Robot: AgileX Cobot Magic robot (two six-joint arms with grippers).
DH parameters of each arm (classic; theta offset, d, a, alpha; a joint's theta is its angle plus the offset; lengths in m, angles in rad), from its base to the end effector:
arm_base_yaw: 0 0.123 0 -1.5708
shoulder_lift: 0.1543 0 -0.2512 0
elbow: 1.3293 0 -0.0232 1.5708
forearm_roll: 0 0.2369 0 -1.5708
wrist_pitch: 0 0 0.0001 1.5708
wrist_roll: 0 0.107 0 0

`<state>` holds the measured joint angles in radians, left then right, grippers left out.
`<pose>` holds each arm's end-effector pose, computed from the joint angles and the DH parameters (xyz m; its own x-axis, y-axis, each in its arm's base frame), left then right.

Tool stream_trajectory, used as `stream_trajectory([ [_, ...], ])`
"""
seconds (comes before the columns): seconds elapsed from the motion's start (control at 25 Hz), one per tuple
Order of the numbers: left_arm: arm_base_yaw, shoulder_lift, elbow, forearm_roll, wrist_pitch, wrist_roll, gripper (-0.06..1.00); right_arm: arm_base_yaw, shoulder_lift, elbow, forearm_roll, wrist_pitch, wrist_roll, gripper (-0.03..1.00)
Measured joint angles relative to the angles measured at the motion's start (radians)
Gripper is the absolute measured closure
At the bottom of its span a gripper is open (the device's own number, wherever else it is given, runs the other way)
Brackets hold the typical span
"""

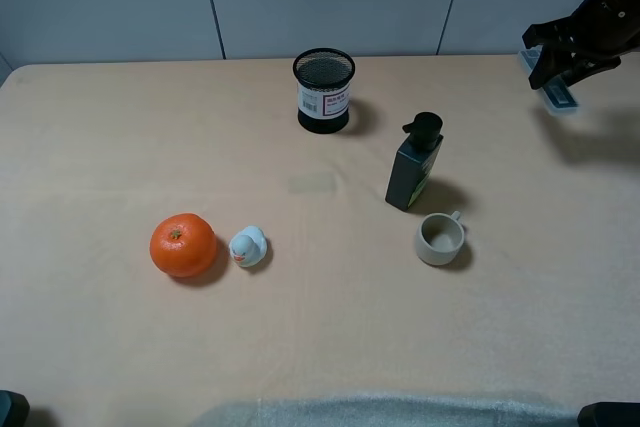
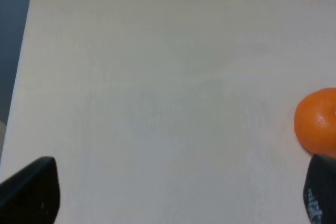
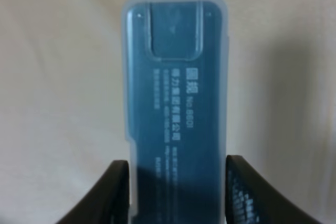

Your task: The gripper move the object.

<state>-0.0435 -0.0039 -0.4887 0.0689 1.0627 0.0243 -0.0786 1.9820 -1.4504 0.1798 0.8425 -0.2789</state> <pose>0.0320 0.0051 0.2602 -0.4628 0.0779 -0.8830 0.0170 0.9967 0.0791 0.3888 -0.0163 0.1526 -0.9490 -0.0822 -0.3044 -0.1117 0.9905 0.0808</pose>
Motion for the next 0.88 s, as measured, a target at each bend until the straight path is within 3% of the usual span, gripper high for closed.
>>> stream_trajectory([
  [0.56, 0.000, 0.000, 0.000, 0.000, 0.000, 0.000, 0.03, 0.173, -0.148, -0.003, -0.021, 0.094, 0.114, 0.68],
  [0.88, 0.000, 0.000, 0.000, 0.000, 0.000, 0.000, 0.03, 0.278, -0.158, -0.125, -0.050, 0.204, 0.176, 0.68],
])
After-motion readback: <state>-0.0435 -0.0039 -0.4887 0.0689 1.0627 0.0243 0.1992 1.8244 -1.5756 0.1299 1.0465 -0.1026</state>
